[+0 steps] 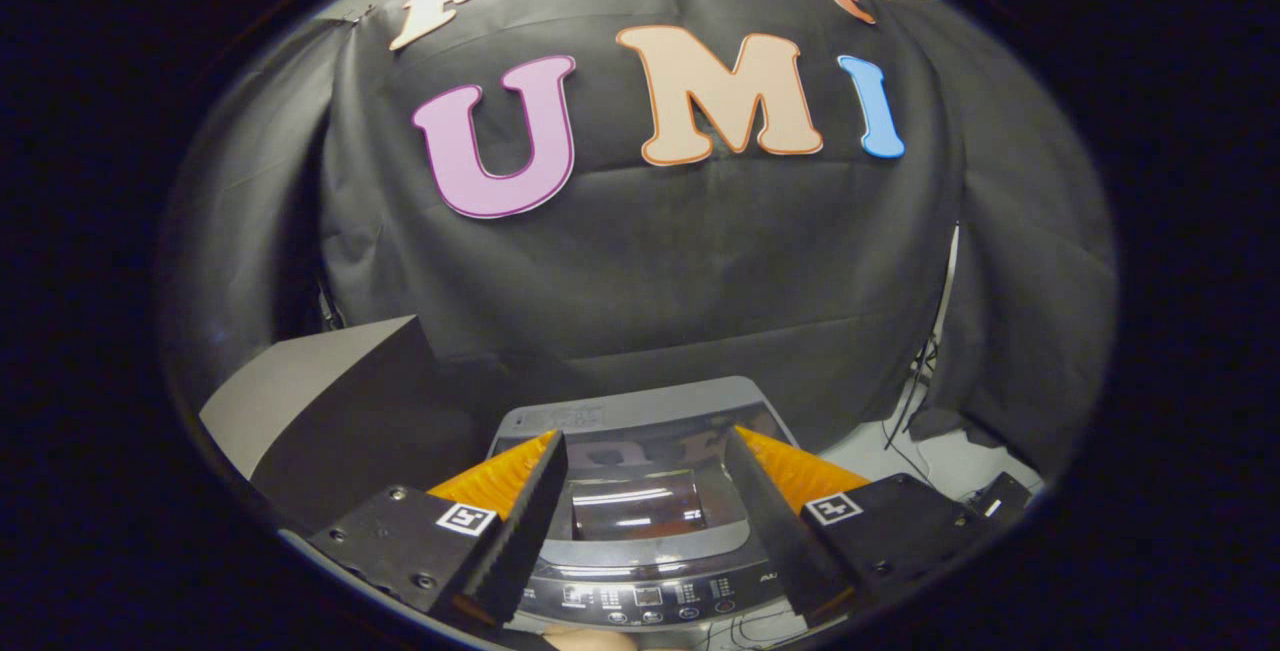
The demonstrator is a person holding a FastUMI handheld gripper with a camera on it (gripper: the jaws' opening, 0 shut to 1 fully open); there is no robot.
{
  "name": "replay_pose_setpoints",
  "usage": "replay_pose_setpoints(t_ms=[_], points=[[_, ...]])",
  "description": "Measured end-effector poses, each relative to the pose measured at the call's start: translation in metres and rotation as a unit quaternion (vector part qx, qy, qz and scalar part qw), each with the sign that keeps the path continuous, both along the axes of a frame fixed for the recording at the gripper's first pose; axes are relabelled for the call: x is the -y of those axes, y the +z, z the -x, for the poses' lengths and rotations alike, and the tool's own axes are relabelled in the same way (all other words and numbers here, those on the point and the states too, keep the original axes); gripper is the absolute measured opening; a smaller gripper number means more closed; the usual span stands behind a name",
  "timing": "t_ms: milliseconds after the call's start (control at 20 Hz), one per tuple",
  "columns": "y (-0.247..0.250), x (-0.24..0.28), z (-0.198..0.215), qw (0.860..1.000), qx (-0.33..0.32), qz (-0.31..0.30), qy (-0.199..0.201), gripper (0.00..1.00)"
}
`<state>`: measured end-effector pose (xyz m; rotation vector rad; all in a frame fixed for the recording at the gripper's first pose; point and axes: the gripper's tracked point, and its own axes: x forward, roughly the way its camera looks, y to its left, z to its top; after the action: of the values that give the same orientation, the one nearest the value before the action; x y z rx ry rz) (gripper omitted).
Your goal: Put the clothes into the washing machine and then close the washing machine lid.
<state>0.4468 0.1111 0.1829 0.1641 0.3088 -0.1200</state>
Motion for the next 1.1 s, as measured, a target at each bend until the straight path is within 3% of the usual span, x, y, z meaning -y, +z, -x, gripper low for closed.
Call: replay_pose_setpoints(t_ms=[1100], points=[[-0.0006,-0.0054,0.0059,0.999,0.03,-0.011,-0.002,0.96]])
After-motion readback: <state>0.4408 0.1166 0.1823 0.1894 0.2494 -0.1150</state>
